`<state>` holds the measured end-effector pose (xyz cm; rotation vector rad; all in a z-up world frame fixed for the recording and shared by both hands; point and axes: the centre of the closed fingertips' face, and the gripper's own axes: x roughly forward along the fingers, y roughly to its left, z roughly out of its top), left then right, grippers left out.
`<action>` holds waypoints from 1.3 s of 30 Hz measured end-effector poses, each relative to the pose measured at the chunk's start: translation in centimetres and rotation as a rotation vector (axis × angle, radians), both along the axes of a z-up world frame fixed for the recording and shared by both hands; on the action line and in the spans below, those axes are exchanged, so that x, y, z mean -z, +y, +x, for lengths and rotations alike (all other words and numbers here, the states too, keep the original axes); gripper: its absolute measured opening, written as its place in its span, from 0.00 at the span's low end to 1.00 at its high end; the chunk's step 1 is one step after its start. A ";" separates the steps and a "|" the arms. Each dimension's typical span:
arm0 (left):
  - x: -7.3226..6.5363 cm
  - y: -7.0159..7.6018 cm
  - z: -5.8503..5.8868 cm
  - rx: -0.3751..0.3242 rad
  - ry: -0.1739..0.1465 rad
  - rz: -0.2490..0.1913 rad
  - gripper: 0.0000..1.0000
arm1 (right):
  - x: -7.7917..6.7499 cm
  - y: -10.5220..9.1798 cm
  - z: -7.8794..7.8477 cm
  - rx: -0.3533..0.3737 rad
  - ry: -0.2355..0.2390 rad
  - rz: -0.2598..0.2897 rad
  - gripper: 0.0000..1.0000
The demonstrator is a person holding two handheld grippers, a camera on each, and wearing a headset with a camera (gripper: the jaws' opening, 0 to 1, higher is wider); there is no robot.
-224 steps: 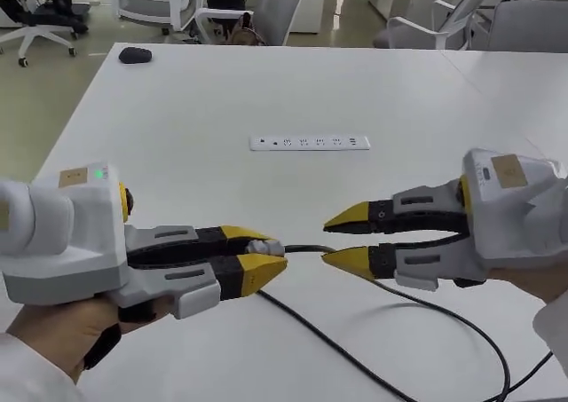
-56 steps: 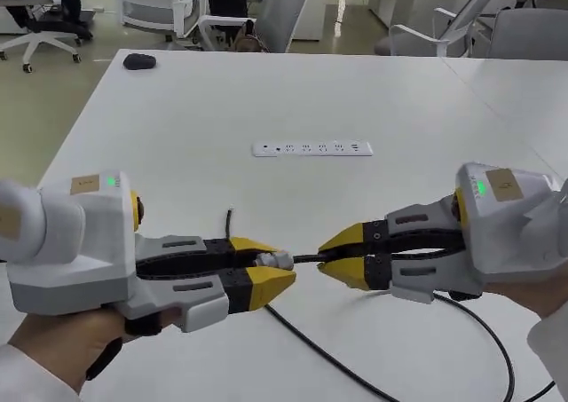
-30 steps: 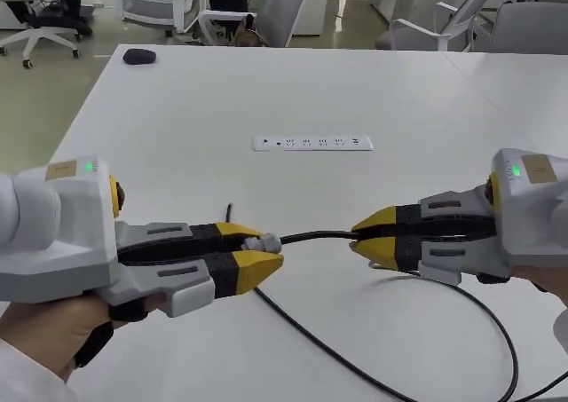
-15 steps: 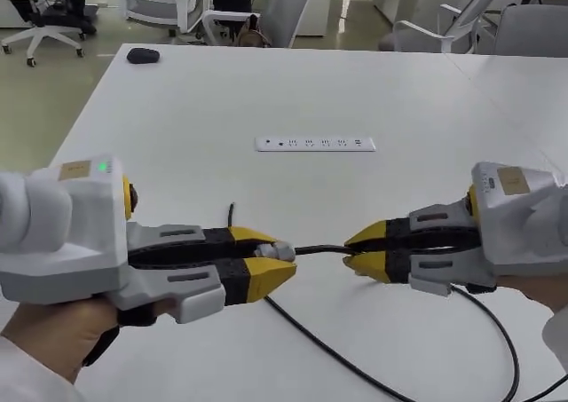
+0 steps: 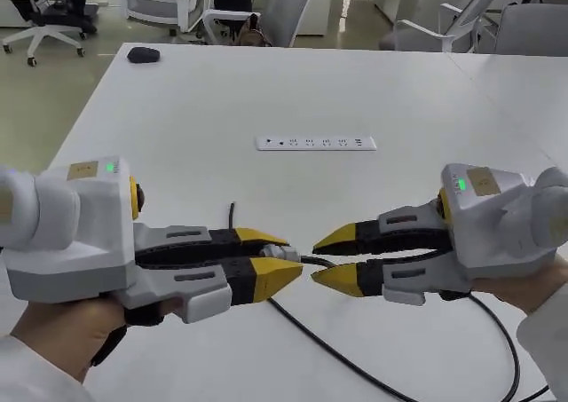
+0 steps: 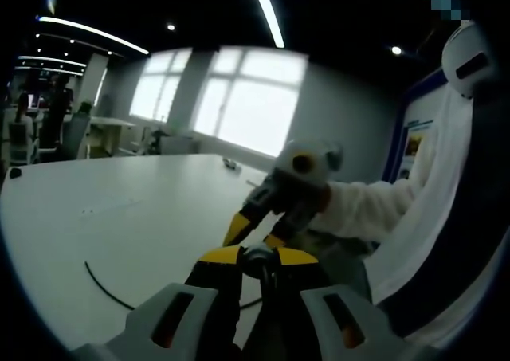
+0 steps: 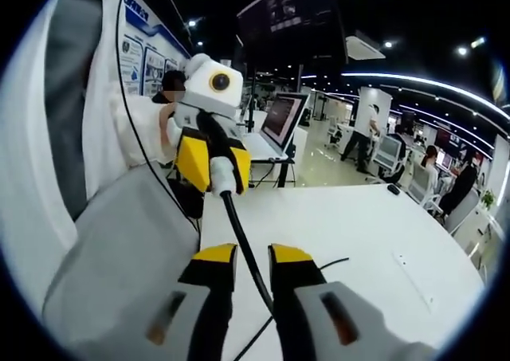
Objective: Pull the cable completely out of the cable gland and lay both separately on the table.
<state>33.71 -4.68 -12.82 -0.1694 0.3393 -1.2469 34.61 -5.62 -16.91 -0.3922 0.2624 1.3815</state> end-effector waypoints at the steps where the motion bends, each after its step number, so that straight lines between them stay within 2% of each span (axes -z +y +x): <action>1: 0.0 0.0 0.0 -0.001 0.000 -0.002 0.16 | -0.2 0.2 -0.1 -0.009 -0.003 0.006 0.16; 6: 0.1 0.0 0.1 0.000 0.005 -0.004 0.16 | -0.8 0.9 -0.5 -0.031 -0.018 0.019 0.13; 10: 0.1 0.1 0.1 -0.002 0.011 -0.010 0.16 | -1.0 1.2 -0.6 -0.045 -0.025 0.024 0.07; 20: 0.0 0.3 0.2 -0.005 0.020 -0.015 0.16 | -0.9 1.4 -0.8 -0.058 -0.026 0.018 0.05; 30: 0.2 0.6 0.5 -0.017 0.020 -0.008 0.16 | 0.1 1.2 -0.6 -0.075 -0.016 -0.004 0.03; 39: 0.4 1.6 0.9 -0.051 0.021 -0.007 0.16 | 1.7 0.3 -0.1 -0.079 -0.006 -0.072 0.03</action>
